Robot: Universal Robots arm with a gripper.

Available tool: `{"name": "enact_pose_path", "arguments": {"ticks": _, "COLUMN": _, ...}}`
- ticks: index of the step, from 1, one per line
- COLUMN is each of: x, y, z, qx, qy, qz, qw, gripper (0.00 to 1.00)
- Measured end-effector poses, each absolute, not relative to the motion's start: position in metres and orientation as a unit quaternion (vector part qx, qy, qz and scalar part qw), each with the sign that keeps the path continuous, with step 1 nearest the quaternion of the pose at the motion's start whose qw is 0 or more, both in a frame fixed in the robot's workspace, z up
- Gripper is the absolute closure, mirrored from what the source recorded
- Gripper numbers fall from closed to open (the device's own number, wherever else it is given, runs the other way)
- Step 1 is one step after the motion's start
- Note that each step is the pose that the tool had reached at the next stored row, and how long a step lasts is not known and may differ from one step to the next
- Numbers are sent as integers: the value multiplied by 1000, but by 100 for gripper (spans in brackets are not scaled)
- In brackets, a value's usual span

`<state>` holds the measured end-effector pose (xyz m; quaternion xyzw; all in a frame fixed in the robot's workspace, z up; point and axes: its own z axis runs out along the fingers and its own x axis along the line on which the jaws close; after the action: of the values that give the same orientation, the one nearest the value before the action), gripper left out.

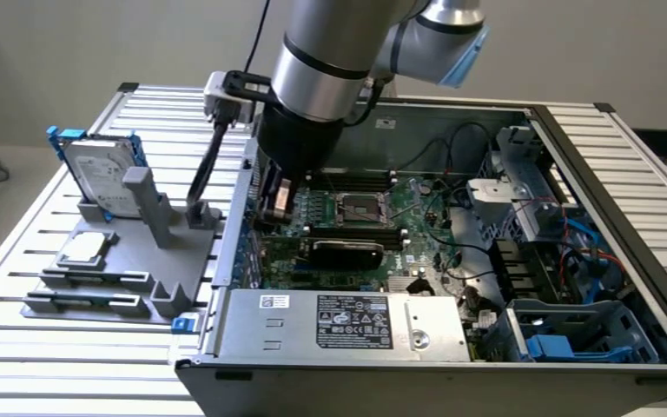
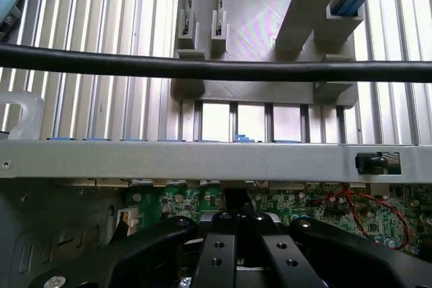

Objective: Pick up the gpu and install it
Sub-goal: 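Press down on the gpu until it lock into place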

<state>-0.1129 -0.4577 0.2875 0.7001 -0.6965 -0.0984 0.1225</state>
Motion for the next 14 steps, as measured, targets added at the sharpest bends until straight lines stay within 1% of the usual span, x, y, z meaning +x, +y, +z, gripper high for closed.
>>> {"name": "enact_pose_path", "arguments": {"ticks": 6, "x": -112, "y": -454, "z": 289, "qx": 698, "qy": -698, "qz": -90, "qw": 137, "gripper": 89}}
{"name": "enact_pose_path", "arguments": {"ticks": 14, "x": -108, "y": -452, "z": 290, "qx": 696, "qy": -698, "qz": -84, "qw": 143, "gripper": 89}}
